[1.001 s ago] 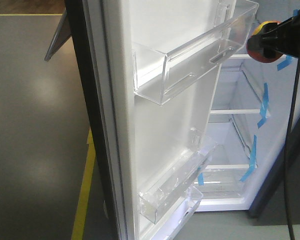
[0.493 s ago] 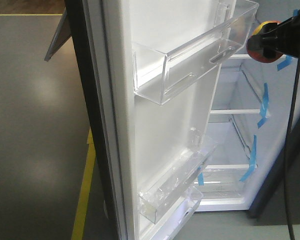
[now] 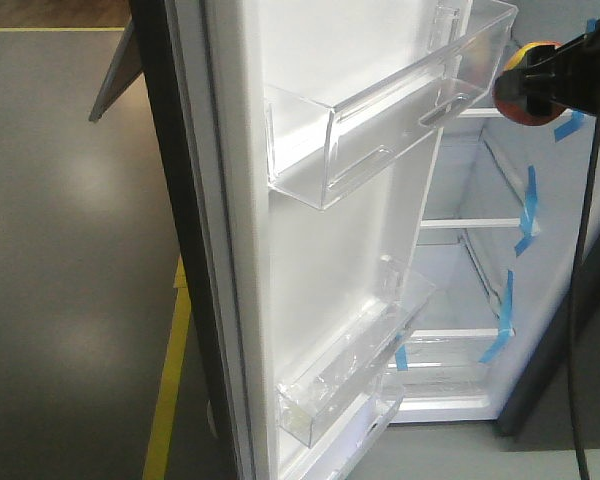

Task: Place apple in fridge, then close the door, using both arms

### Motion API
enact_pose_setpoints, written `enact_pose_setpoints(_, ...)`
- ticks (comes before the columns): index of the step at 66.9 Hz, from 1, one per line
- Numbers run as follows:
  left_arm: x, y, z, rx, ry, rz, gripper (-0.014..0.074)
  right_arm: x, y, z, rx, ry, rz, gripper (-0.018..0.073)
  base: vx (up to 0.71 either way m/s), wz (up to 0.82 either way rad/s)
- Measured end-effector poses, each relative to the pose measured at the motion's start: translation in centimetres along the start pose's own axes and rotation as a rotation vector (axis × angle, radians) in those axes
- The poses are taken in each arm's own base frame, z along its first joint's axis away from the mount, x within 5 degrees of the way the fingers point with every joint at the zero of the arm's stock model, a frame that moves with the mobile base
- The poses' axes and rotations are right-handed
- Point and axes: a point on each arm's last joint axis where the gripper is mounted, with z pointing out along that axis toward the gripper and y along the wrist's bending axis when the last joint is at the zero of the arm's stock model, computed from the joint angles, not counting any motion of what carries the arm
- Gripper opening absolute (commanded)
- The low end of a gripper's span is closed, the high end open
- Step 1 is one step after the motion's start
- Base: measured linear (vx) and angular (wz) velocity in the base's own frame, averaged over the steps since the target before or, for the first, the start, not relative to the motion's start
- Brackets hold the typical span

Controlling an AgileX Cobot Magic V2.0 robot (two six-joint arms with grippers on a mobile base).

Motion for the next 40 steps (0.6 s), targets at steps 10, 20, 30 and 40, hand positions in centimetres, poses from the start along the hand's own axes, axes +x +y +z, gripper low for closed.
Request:
enact_pose_setpoints(10,0.00,0.00,0.00,0.000,0.000,0.000,-0.0006,0.00,0.00,0.00,0.000,0.000,0.000,0.0150,0.00,0.00)
enact_pose_setpoints(20,0.00,0.00,0.00,0.000,0.000,0.000,-0.0006,0.00,0.00,0.00,0.000,0.000,0.000,0.0150,0.00,0.00)
enact_pose_setpoints(30,0.00,0.00,0.00,0.000,0.000,0.000,-0.0006,0.00,0.00,0.00,0.000,0.000,0.000,0.0150,0.00,0.00)
enact_pose_setpoints(40,0.00,0.00,0.00,0.000,0.000,0.000,-0.0006,0.00,0.00,0.00,0.000,0.000,0.000,0.0150,0.00,0.00)
